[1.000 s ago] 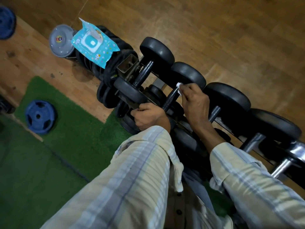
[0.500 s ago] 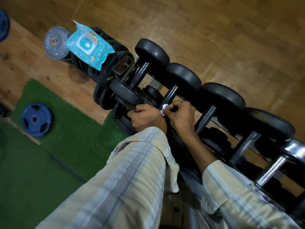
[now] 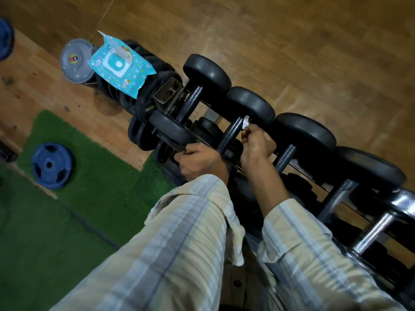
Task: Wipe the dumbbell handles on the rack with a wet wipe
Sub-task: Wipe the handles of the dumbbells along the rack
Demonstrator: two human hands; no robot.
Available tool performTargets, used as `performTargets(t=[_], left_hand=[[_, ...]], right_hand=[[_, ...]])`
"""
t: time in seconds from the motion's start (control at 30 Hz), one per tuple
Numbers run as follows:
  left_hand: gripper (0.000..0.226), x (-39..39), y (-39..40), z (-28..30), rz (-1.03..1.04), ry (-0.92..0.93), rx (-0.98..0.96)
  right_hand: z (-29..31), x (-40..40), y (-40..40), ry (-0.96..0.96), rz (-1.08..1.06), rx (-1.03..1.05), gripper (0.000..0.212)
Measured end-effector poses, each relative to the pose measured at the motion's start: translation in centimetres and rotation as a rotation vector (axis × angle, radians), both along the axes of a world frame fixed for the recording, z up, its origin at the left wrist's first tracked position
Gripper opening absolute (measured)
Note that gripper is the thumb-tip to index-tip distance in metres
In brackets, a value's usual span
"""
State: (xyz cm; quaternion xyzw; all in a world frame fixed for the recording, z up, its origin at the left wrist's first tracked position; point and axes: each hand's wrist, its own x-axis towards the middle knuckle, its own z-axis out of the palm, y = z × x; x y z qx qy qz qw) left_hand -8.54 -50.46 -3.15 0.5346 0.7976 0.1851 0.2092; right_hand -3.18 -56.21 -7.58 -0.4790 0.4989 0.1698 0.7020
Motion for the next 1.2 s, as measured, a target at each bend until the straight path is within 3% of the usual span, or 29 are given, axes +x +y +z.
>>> performTargets(t=[0.1,0.2,0.43,0.67,0.8,1.07,1.2], left_hand=[[0.028,-0.1,0.1,-0.2,-0.012,-0.022,-0.021],[0.027,-0.2,0.2,-0.4,-0.021,-0.024,-0.025],[0.028,-0.2,0.1,-0.9,-0.024,-0.019,0.02],[0.028,-0.4,0.1,-1.2,-0.04,0.013,0.021],[0.027,-0.4,0.1,-1.4,-0.037,0.01,0.046],[0.024,-0.1,0.0,-1.4,-0.035,0.036,0.107],[0.023,0.0,0.1,-1.5,-0.023,0.053,0.128]], right_hand=[[-0.5,1.0,-0.8,0.098,-0.014,0.156,0.015],[-1.2,1.5,-1.4,0.18,0.116,0.244,0.004],[-2.2,1.3,-2.4,0.159,0.164,0.53,0.011],[-3.1,1.3,-2.3,0.136,0.262,0.527,0.017],[-3.2,1.3,-2.4,0.164,0.294,0.526,0.009],[-2.2,1.3,-1.8,0.159,0.129,0.877,0.057],[-2.5,1.0,-1.5,0.081,0.149,0.957,0.058]])
